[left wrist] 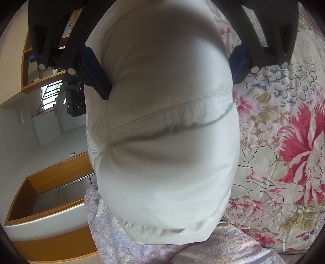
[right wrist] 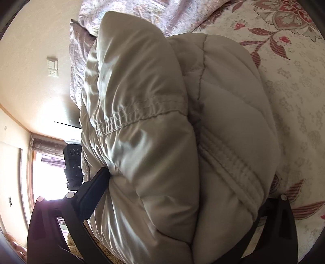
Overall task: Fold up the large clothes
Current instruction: 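Lift and roll the jacket bundle over with both grippers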
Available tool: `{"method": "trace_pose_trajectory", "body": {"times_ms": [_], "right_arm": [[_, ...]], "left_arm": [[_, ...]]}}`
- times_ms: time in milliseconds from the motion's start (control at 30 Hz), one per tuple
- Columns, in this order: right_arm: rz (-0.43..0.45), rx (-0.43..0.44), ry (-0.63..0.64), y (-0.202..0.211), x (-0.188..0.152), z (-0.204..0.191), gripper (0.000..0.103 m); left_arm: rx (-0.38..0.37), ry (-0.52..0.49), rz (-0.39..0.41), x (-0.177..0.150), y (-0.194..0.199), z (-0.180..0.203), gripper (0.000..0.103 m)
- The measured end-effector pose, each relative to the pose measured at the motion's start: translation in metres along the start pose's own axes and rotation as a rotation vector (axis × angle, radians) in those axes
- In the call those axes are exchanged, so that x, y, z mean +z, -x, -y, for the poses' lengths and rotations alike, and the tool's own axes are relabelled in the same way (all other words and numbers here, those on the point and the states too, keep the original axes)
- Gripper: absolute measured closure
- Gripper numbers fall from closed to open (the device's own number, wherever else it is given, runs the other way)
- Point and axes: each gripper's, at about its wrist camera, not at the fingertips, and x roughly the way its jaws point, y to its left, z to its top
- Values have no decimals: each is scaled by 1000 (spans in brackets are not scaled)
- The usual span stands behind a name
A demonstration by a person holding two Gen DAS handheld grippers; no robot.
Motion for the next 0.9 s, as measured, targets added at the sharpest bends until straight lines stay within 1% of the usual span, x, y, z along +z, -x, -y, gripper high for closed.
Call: {"method": "trace_pose_trajectory", "body": {"times_ms": [67, 100, 133, 167, 267, 333, 467, 567, 667, 767, 900], "right_arm": [[12, 16, 15, -4, -2, -4, 1], [20, 31, 18, -5, -4, -5, 4], [29, 44, 26, -6, -7, -7, 10], [40, 55, 31, -6, -9, -9, 14], [69, 112, 44, -8, -16, -14, 22], [87, 152, 45, -10, -18, -13, 24], [91, 174, 47, -19, -16, -25, 29], [84, 190, 69, -22, -8, -41, 32], [75, 201, 96, -32, 5, -57, 33], [44, 206, 114, -53, 22, -71, 33], [-2, 202, 138, -85, 44, -87, 33]], "left_arm": [[3, -22, 12, -1, 3, 7, 8], [2, -29, 17, -1, 5, 9, 12], [0, -35, 21, -1, 8, 9, 14], [1, -41, 24, -1, 10, 9, 15], [12, -58, 34, 1, 15, 9, 17], [15, -66, 42, 0, 19, 8, 17], [16, -77, 65, 1, 31, 5, 19], [3, -81, 92, 5, 45, 2, 21], [6, -82, 130, 10, 62, -2, 22], [35, -80, 178, 17, 82, -10, 22], [86, -55, 226, 26, 105, -29, 22]]}}
